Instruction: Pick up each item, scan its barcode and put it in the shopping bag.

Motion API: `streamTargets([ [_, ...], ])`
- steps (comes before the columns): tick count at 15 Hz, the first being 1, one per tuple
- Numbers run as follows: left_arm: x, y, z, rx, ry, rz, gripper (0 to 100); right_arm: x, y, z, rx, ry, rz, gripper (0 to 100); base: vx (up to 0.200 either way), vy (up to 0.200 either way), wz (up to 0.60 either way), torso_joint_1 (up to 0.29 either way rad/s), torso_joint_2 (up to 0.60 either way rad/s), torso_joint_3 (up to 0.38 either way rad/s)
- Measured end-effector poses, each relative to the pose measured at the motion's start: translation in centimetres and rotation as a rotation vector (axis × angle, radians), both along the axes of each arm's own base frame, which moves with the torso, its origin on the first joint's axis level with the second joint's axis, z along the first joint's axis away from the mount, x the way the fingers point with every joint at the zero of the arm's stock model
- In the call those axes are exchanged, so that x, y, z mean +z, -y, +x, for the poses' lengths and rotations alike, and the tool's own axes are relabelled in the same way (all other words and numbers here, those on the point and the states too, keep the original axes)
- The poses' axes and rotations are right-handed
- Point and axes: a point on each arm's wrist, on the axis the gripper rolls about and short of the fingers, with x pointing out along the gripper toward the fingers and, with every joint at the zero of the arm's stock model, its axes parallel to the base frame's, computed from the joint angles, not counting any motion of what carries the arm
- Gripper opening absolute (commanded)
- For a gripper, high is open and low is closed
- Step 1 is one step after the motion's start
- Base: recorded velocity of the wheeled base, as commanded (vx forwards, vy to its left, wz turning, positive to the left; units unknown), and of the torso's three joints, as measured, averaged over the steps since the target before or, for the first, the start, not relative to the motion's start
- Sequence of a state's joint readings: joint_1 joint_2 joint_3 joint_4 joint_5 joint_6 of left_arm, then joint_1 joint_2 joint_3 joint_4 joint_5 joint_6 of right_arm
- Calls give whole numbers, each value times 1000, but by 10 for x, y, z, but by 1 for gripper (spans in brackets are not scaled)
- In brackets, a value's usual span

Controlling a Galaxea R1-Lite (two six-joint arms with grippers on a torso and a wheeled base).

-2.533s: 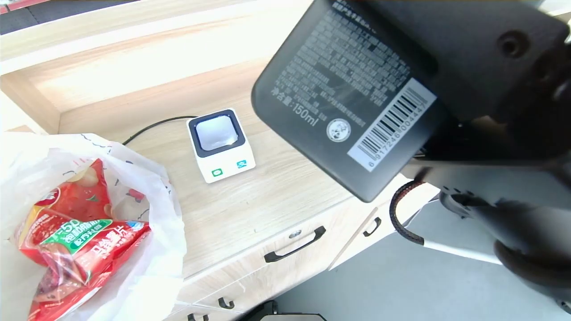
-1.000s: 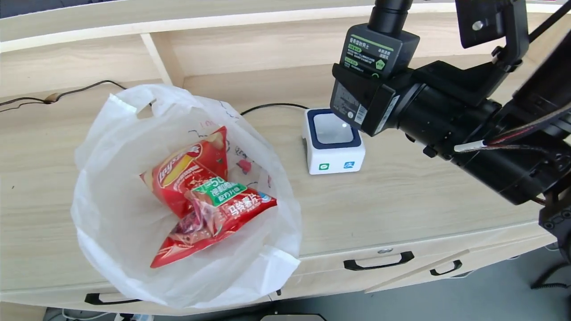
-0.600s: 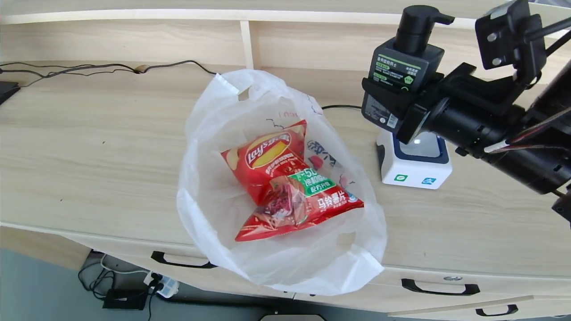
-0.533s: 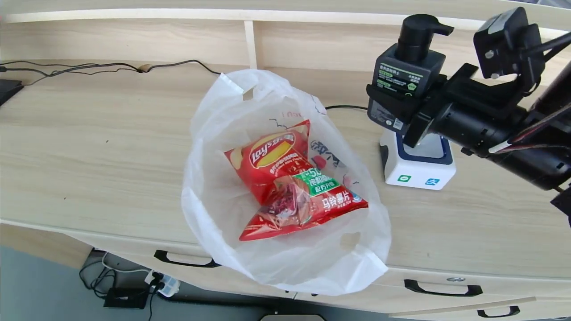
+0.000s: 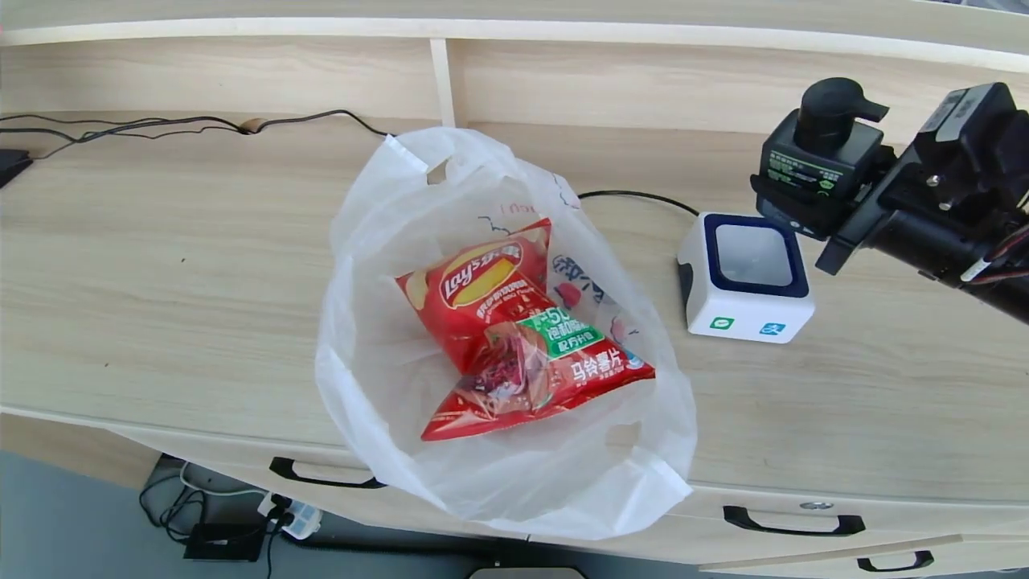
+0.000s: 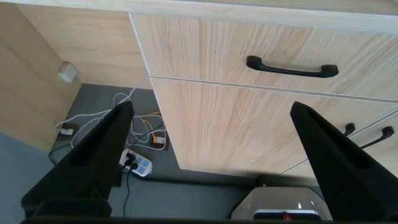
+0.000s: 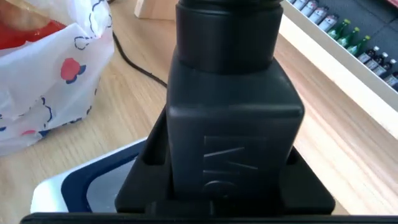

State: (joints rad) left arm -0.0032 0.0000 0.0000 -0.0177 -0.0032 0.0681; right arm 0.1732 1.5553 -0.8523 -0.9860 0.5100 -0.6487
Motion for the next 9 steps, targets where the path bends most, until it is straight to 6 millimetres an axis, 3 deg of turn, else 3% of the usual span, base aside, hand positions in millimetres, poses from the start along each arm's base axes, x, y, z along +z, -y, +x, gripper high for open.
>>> streamTargets([
  [9,0,0,0,1,0,-3,100,8,-10,23,102,157,-145,0,0,0,0,0,0,0],
])
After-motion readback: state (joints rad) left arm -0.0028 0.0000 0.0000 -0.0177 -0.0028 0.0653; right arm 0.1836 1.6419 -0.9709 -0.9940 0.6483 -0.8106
